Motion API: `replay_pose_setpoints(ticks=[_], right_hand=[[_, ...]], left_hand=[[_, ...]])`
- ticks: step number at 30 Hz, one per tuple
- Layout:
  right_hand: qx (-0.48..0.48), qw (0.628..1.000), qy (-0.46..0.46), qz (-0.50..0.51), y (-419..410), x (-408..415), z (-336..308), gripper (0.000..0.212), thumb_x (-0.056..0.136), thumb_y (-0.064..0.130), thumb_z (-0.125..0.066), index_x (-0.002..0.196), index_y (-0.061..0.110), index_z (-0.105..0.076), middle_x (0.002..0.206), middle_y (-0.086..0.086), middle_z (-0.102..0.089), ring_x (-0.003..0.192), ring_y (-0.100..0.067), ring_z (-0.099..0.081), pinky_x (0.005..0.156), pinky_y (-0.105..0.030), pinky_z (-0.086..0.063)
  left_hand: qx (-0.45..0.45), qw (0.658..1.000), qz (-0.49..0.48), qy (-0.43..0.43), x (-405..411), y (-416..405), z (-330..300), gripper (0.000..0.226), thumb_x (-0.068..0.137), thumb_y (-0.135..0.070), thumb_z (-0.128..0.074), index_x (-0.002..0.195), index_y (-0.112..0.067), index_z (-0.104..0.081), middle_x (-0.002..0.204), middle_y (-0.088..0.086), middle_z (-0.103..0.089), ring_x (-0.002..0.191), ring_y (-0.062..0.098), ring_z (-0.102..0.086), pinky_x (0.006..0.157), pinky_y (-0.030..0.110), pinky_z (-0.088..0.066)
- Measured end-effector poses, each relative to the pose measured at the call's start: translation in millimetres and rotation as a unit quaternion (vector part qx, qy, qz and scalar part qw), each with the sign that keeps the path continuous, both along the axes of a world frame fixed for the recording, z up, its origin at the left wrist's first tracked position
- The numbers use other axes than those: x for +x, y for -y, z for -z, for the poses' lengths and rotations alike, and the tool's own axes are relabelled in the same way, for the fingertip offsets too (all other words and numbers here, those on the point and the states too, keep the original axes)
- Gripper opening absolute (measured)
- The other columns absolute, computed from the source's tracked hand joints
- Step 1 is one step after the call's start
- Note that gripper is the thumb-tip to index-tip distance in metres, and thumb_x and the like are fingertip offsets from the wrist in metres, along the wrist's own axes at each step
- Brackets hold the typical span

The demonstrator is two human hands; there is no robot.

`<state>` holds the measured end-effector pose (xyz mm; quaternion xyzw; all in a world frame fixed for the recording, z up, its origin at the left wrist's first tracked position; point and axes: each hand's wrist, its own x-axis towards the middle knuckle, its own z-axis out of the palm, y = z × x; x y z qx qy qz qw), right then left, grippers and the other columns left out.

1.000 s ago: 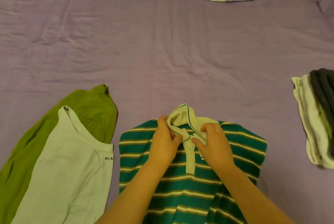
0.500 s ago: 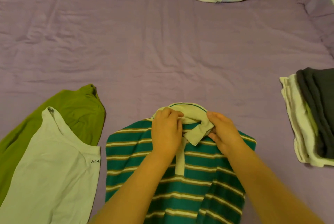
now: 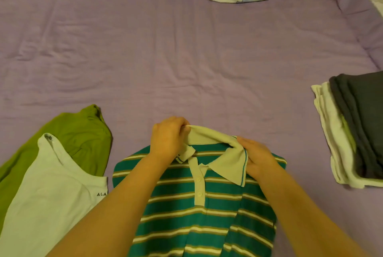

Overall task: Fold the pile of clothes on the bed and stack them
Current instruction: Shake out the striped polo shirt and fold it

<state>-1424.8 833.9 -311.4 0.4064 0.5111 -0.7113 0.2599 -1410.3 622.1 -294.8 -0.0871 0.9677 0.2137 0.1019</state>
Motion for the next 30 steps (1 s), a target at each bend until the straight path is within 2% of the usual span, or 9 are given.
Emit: replay_pose_setpoints(ticks=[3, 7, 11, 15, 18, 21, 26, 28, 30], right_hand=[[-0.009, 1.0, -0.006, -0.006, -2, 0, 0, 0.033, 0.092, 0.001, -0.055, 0.125, 0.001, -0.053, 0.106, -0.018, -0.06, 0.084, -0.026, -0.06, 0.08, -0.04, -0.051], [-0.045, 0.998, -0.032, -0.009, 0, 2, 1, 0.039, 0.091, -0.007, -0.05, 0.128, 0.006, -0.049, 0.12, -0.017, -0.055, 0.094, -0.026, -0.061, 0.076, -0.034, -0.051], [-0.06, 0.996, -0.059, 0.006, -2, 9, 1, 0.04, 0.093, -0.006, -0.048, 0.127, 0.013, -0.049, 0.114, -0.012, -0.059, 0.091, -0.024, -0.065, 0.069, -0.032, -0.055], [0.114, 0.978, -0.107, -0.135, -8, 24, 1, 0.036, 0.092, 0.012, -0.06, 0.123, 0.025, -0.048, 0.113, -0.004, -0.062, 0.098, -0.019, -0.063, 0.079, -0.029, -0.055], [0.15, 0.967, -0.134, -0.158, -11, 33, 3, 0.044, 0.09, 0.012, -0.063, 0.127, 0.026, -0.045, 0.106, -0.002, -0.062, 0.094, -0.017, -0.064, 0.071, -0.024, -0.056], [0.149, 0.965, -0.15, -0.155, -6, 33, 2, 0.048, 0.089, 0.008, -0.063, 0.129, 0.026, -0.042, 0.106, 0.0, -0.06, 0.091, -0.016, -0.064, 0.067, -0.024, -0.057], [0.397, 0.83, -0.247, -0.305, 3, 33, -3, 0.049, 0.089, 0.015, -0.063, 0.134, 0.02, -0.044, 0.122, 0.001, -0.049, 0.103, -0.011, -0.05, 0.088, -0.026, -0.048], [0.428, 0.785, -0.29, -0.342, 4, 35, -4, 0.036, 0.091, 0.018, -0.061, 0.127, 0.02, -0.052, 0.116, 0.002, -0.05, 0.095, -0.009, -0.051, 0.082, -0.017, -0.047], [0.383, 0.783, -0.311, -0.379, 10, 35, -4, 0.023, 0.093, 0.018, -0.057, 0.116, 0.02, -0.06, 0.101, 0.006, -0.054, 0.08, -0.003, -0.052, 0.067, -0.006, -0.042]], left_hand=[[0.035, 0.997, -0.06, 0.023, -7, 1, -4, 0.02, 0.1, -0.027, -0.045, 0.109, -0.017, -0.06, 0.107, 0.004, -0.064, 0.096, 0.024, -0.058, 0.089, 0.04, -0.047], [-0.063, 0.998, -0.007, -0.023, -9, -14, -5, 0.028, 0.1, -0.025, -0.042, 0.121, -0.019, -0.059, 0.119, 0.004, -0.06, 0.109, 0.025, -0.051, 0.085, 0.033, -0.039], [0.052, 0.997, 0.051, 0.042, 0, -56, -5, 0.039, 0.1, -0.036, -0.041, 0.09, -0.011, -0.07, 0.086, 0.007, -0.068, 0.082, 0.023, -0.06, 0.077, 0.04, -0.048], [0.127, 0.988, 0.019, 0.091, 3, -83, 6, 0.047, 0.093, -0.05, -0.05, 0.07, -0.009, -0.056, 0.064, 0.005, -0.054, 0.069, 0.025, -0.052, 0.067, 0.038, -0.043], [0.167, 0.983, -0.005, 0.074, -3, -89, 8, 0.024, 0.092, -0.037, -0.057, 0.092, -0.013, -0.059, 0.084, 0.006, -0.063, 0.085, 0.028, -0.059, 0.076, 0.037, -0.047], [0.197, 0.979, -0.023, 0.054, -7, -84, 4, 0.037, 0.093, -0.033, -0.057, 0.127, -0.018, -0.055, 0.115, 0.004, -0.065, 0.105, 0.025, -0.059, 0.089, 0.039, -0.048], [0.103, 0.993, 0.022, 0.049, -8, -41, -2, 0.027, 0.098, -0.027, -0.049, 0.121, -0.023, -0.063, 0.114, 0.004, -0.066, 0.103, 0.022, -0.058, 0.086, 0.035, -0.05], [0.038, 0.994, 0.07, 0.068, -5, -17, -4, 0.028, 0.099, -0.026, -0.047, 0.12, -0.025, -0.064, 0.115, 0.003, -0.066, 0.106, 0.022, -0.054, 0.086, 0.034, -0.048], [0.022, 0.989, 0.098, 0.105, 0, 1, -6, 0.029, 0.099, -0.023, -0.047, 0.122, -0.027, -0.063, 0.122, 0.001, -0.064, 0.111, 0.022, -0.054, 0.09, 0.035, -0.049]])
